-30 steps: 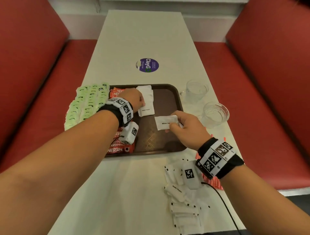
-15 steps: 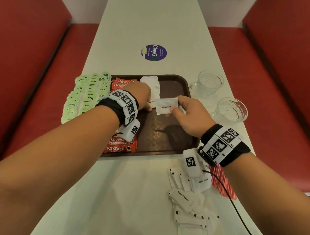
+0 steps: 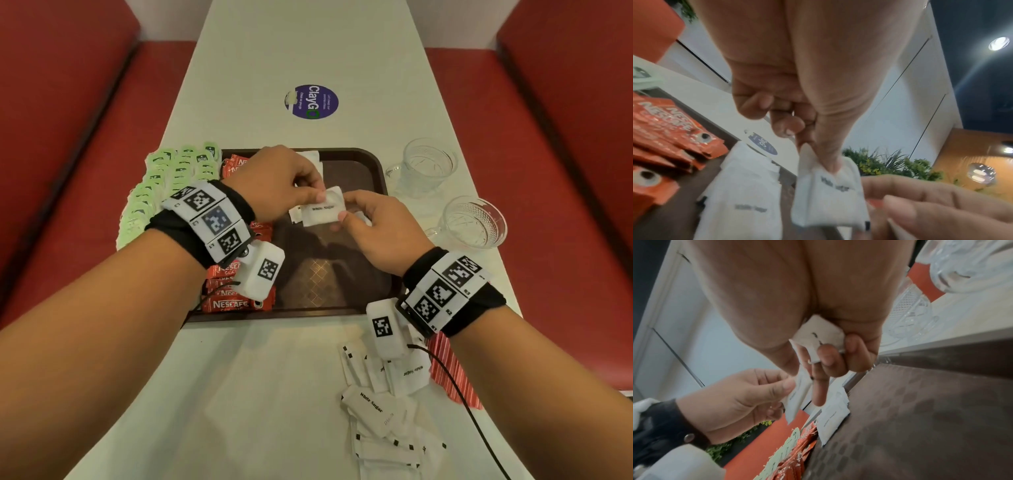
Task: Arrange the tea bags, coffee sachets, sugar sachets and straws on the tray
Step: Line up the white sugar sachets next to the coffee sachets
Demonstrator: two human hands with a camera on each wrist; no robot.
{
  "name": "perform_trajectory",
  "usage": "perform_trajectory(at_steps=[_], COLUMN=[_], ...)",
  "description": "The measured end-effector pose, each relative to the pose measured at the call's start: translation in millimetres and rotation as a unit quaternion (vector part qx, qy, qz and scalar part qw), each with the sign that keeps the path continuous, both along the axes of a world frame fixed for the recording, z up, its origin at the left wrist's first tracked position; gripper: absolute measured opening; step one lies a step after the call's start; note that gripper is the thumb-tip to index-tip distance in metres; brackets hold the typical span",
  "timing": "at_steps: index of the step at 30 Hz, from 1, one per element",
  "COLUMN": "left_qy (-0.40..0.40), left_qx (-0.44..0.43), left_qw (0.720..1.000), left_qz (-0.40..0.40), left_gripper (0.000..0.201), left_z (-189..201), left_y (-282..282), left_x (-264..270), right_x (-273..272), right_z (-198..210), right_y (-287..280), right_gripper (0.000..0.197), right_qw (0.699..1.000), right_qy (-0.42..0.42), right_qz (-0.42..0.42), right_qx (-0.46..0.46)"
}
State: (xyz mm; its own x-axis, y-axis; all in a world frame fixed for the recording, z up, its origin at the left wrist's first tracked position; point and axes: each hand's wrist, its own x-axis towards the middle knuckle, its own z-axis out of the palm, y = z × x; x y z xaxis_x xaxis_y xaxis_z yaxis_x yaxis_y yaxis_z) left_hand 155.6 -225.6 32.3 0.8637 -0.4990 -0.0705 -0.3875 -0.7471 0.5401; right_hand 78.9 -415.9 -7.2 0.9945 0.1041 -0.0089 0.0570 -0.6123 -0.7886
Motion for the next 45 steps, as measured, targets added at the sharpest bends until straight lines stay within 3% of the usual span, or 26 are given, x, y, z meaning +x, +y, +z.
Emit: perform_trajectory(at_steps=[5, 13, 18, 26, 31, 34, 37, 41, 45], left_qy=[0.013, 0.003, -0.036, -0.012, -0.002, -0.029, -0.048, -0.038, -0.067], left_qx=[0.121, 0.119, 0.144, 0.224, 0.226, 0.190, 0.111, 0.071, 0.052], left_qw=[0.992, 0.990, 0.985, 0.974, 0.974, 0.981, 0.993, 0.996, 0.995], left_qz=[0.032, 0.070, 0.084, 0.031, 0.015, 0.009, 0.005, -0.032, -0.044], left_gripper=[0.014, 0.012, 0.010, 0.016, 0.022, 0.024, 0.027, 0.046, 0.026], left_z=[-23.4, -34.9, -28.7, -34.8, -33.8, -29.9, -20.4, -13.5, -17.8], left_y=[5.2, -6.2, -5.5, -4.6, -4.3, 0.1, 3.3, 5.8, 8.9], left_x=[19.1, 28.8, 22.3, 7.3, 14.0, 14.2, 7.5, -5.3, -10.9], right_x=[3.5, 23.8, 34.5, 28.0, 25.3, 21.0, 17.3, 15.5, 15.4], right_z=[-5.3, -2.4, -2.4, -3.7, 2.2, 9.1, 10.6, 8.6, 3.3], right_y=[-4.6, 3.2, 11.5, 22.7, 27.3, 27.2, 22.7, 19.5, 19.7], right_gripper=[0.033, 0.035, 0.040, 0.045, 0.049, 0.046, 0.039, 0.049, 0.051], right_qw=[0.995, 0.979, 0.978, 0.978, 0.980, 0.988, 0.994, 0.998, 0.999], right_qy=[0.058, 0.111, 0.133, 0.123, 0.132, 0.146, 0.108, 0.045, 0.006], right_qz=[-0.005, 0.033, 0.051, 0.046, 0.033, 0.011, 0.021, 0.032, 0.026], right_qx=[-0.079, -0.166, -0.155, -0.165, -0.144, -0.046, -0.014, -0.027, 0.038])
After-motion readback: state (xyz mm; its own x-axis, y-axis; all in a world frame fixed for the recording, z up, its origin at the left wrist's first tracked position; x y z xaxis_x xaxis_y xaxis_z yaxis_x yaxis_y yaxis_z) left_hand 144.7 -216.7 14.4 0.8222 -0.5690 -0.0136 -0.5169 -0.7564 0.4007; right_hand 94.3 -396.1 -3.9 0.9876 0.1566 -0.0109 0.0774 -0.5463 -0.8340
